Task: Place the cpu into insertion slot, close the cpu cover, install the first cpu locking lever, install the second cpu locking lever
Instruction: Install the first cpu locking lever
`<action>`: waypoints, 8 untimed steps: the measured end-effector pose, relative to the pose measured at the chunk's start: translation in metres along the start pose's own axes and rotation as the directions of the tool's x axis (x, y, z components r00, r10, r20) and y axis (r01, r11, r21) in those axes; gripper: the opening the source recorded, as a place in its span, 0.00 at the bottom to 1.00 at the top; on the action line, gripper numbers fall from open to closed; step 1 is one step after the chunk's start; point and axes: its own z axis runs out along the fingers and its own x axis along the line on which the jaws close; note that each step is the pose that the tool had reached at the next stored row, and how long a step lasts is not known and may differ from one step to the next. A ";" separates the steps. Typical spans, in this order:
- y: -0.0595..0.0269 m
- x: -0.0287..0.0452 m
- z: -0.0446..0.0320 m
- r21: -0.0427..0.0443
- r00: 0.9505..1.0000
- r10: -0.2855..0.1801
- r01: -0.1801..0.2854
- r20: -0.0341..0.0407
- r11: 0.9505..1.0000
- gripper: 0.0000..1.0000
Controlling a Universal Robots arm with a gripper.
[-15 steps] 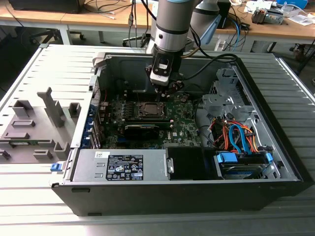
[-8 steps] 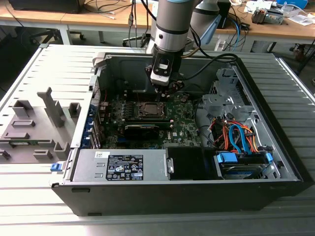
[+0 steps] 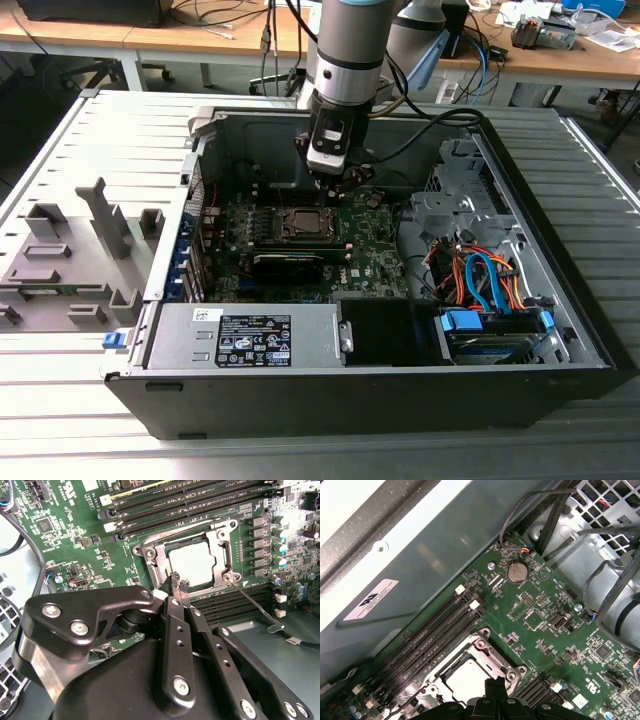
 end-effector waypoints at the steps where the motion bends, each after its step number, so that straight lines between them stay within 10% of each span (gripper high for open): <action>1: 0.0000 0.0000 0.0000 0.000 1.000 -0.002 0.002 0.000 1.000 0.11; 8: 0.0000 0.0000 0.0000 0.000 1.000 -0.012 0.012 0.001 1.000 0.11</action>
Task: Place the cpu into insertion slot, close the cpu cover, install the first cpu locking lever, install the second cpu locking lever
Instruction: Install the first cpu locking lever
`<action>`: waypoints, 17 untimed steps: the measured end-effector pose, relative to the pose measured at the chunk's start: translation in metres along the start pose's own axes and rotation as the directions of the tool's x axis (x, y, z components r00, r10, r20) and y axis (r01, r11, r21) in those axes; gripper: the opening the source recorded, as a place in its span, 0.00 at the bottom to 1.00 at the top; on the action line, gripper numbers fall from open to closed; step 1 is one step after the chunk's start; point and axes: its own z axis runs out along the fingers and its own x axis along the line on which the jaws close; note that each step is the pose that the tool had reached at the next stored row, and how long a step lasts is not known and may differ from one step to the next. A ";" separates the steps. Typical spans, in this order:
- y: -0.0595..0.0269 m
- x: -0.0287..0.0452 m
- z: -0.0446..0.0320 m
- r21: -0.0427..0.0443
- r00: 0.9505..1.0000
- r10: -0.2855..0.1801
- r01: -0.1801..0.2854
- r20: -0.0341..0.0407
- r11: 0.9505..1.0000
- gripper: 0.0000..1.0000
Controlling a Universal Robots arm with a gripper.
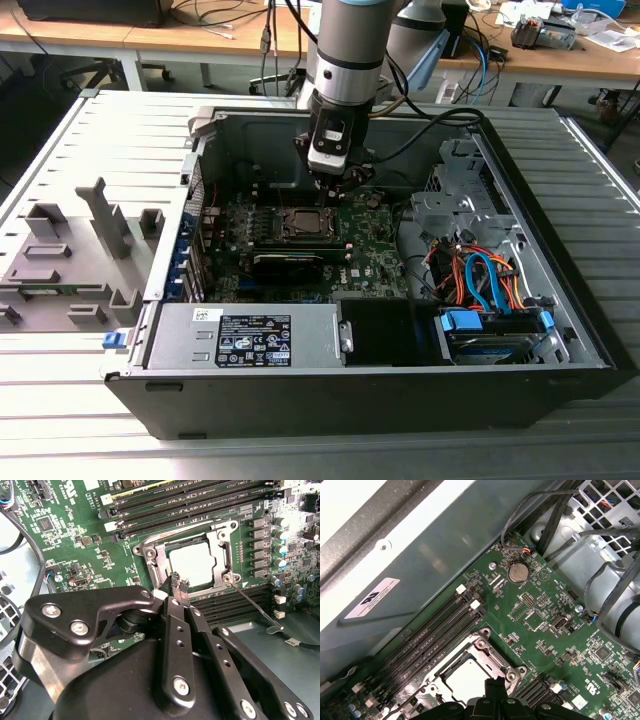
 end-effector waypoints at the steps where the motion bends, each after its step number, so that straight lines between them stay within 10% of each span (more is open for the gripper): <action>1: 0.0000 0.0000 0.0000 0.000 1.000 -0.001 0.001 0.000 1.000 0.11; 17: 0.0000 0.0000 0.0000 0.000 1.000 -0.028 0.028 0.001 1.000 0.11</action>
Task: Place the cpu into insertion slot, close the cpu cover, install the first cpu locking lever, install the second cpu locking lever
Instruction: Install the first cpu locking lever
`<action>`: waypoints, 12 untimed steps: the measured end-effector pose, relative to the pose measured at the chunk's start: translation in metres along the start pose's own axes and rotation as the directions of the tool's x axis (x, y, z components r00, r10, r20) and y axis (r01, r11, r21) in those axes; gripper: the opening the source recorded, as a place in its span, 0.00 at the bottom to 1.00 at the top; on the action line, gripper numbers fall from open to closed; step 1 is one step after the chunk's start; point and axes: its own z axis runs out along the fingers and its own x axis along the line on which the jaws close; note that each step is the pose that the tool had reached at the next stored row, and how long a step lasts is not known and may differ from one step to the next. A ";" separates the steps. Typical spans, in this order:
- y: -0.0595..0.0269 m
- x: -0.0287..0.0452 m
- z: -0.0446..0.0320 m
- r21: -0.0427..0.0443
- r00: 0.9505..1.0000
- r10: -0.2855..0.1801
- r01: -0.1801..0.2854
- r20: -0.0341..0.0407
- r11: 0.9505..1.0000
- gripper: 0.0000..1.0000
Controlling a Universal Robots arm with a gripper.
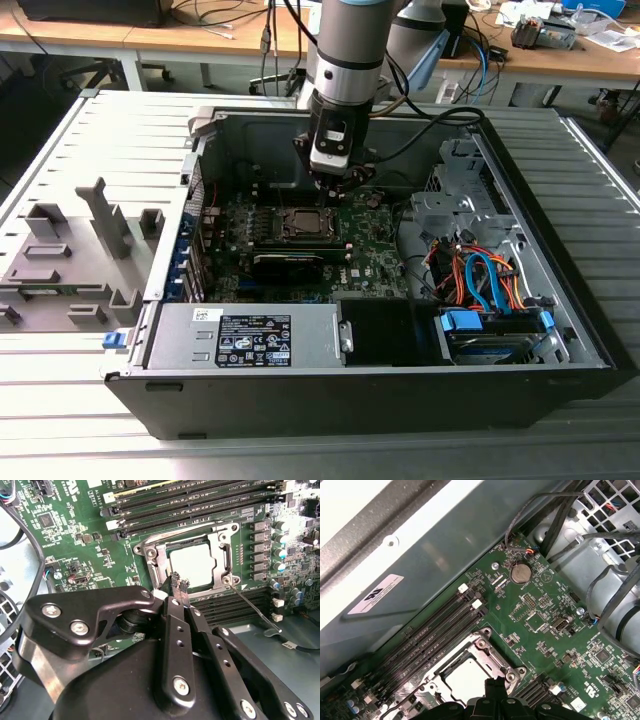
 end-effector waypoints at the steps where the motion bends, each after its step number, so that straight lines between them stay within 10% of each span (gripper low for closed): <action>1: 0.0000 0.0000 0.0000 0.000 1.000 -0.002 0.002 0.000 1.000 0.11; 12: 0.0000 0.0000 0.0000 0.000 1.000 -0.026 0.026 0.001 1.000 0.11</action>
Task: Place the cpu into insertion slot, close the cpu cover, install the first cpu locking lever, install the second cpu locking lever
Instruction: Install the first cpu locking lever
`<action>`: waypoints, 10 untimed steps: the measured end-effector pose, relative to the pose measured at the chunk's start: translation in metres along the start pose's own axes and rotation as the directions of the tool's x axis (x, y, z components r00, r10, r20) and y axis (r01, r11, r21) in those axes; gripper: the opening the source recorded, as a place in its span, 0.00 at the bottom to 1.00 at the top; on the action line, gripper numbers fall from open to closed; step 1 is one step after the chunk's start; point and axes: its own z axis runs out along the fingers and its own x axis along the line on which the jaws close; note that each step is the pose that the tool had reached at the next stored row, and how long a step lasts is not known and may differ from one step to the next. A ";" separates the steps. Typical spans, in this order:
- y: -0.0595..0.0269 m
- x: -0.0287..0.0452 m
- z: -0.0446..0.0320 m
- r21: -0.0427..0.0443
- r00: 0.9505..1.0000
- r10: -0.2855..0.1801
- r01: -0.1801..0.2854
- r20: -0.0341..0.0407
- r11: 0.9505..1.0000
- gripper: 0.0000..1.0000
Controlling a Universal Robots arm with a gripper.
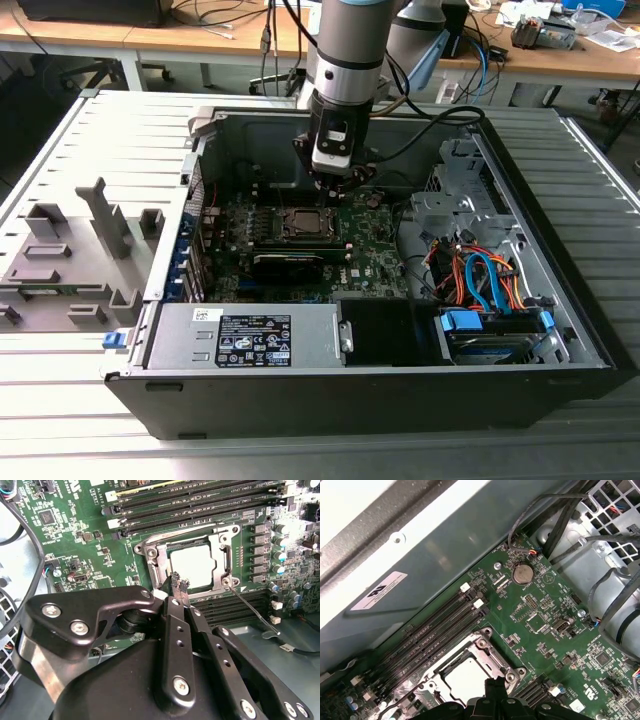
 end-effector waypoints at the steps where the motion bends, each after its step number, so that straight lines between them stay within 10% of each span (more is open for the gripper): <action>1: 0.0000 0.0000 0.0000 0.000 1.000 -0.002 0.002 0.000 1.000 0.11; 10: 0.0000 0.0000 0.0000 0.000 1.000 -0.016 0.016 0.001 1.000 0.11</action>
